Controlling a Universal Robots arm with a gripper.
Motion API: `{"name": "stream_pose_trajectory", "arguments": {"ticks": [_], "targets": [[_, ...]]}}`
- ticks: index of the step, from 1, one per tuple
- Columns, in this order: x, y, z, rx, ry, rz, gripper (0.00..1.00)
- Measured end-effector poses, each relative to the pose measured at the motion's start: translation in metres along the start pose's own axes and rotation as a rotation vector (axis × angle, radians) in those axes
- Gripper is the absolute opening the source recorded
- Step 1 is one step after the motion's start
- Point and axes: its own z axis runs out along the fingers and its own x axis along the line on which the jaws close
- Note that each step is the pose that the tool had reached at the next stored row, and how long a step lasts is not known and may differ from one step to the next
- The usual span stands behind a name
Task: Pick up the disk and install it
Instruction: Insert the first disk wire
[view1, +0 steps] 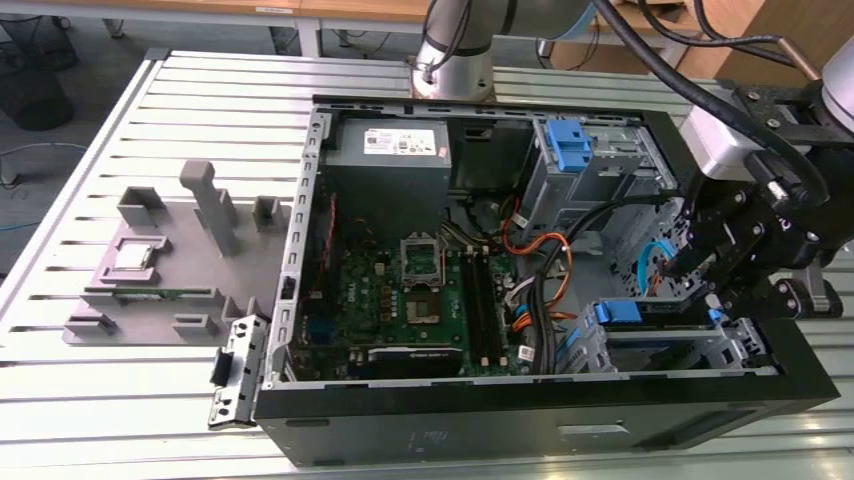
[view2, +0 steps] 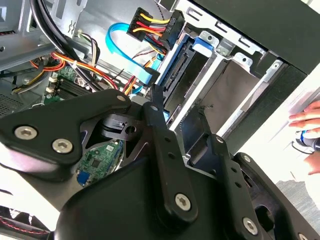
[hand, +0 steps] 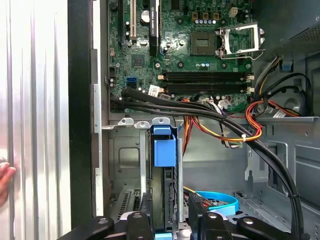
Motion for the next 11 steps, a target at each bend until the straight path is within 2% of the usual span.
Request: {"name": "stream_pose_trajectory", "arguments": {"ticks": [8, 11], "targets": [[-0.0007, 0.0, -0.011, 0.0, 0.0003, 0.0, 0.42], [-0.0007, 0.0, -0.011, 0.0, -0.0001, 0.0, 0.42]]}}
